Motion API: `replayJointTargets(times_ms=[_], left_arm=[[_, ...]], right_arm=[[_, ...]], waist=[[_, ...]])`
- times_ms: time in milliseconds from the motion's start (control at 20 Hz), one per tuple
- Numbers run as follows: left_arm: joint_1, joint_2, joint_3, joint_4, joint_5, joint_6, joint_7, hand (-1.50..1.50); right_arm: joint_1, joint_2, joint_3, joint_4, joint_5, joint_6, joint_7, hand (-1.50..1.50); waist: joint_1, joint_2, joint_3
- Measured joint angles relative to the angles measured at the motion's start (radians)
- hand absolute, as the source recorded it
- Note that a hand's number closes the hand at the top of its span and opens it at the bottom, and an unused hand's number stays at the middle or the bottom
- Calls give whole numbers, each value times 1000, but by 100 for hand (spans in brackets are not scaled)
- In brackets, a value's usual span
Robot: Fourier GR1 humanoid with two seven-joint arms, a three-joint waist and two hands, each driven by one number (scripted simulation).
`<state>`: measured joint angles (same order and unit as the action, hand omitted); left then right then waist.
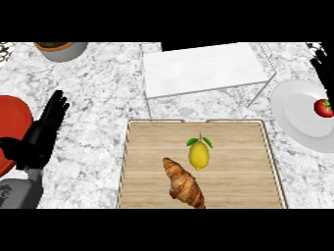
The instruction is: Pick the lemon from the tray and place it in the tiered shelf
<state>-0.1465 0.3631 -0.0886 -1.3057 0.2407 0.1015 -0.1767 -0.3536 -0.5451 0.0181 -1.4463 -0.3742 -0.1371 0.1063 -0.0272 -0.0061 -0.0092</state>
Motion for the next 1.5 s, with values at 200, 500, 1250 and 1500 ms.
replayJointTargets(times_ms=[200, 500, 1250, 1500], left_arm=[[-22, -10, 10, -35, -14, 41, 35, 0], [-25, -31, 9, -118, -31, 122, 122, 0], [40, -32, 7, -295, -71, 191, 273, 0], [49, -43, -6, -298, -83, 192, 264, 0]], right_arm=[[-37, 67, 124, -42, 86, -26, 37, 150], [-87, 229, 279, 29, 254, -189, 89, -150], [-278, 122, 523, -192, 325, 163, 490, -150], [-431, 104, 664, -197, 432, 293, 722, -150]], waist=[[31, 2, 6], [60, 4, 8], [34, -4, 6], [43, -4, 5]])
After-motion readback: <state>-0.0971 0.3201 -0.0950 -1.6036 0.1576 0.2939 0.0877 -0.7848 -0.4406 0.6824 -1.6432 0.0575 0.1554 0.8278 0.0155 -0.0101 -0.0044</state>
